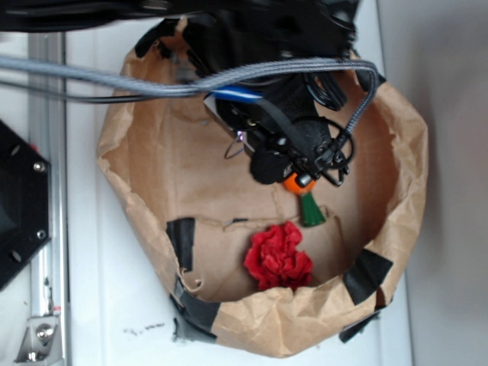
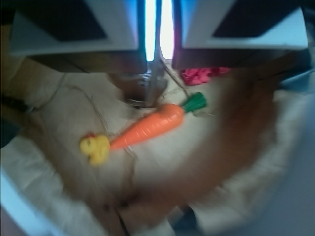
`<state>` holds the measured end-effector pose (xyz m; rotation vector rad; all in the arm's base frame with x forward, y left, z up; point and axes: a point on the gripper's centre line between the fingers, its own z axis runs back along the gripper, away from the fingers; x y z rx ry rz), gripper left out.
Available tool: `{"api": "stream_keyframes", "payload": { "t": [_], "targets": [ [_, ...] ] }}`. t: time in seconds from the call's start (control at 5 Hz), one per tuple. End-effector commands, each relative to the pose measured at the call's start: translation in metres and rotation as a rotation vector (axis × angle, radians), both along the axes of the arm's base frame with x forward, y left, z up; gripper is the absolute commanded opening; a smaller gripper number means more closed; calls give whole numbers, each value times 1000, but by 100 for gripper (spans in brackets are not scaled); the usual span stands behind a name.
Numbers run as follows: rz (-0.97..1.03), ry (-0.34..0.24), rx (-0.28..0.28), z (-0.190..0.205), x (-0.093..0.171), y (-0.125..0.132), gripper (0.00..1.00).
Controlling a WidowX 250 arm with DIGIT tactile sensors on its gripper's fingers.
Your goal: Grab the silver keys.
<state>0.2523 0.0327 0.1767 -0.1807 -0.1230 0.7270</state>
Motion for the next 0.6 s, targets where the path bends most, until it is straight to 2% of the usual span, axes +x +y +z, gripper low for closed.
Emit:
{"api": "stream_keyframes", "payload": {
  "t": [0.0,0.2,0.4],
  "targets": [
    [-21,-39,69,4,-5,9,0],
    [-23,-21,112,-1,-2,7,0],
    [-38,-7,122,-3,-2,6,0]
  ]
}}
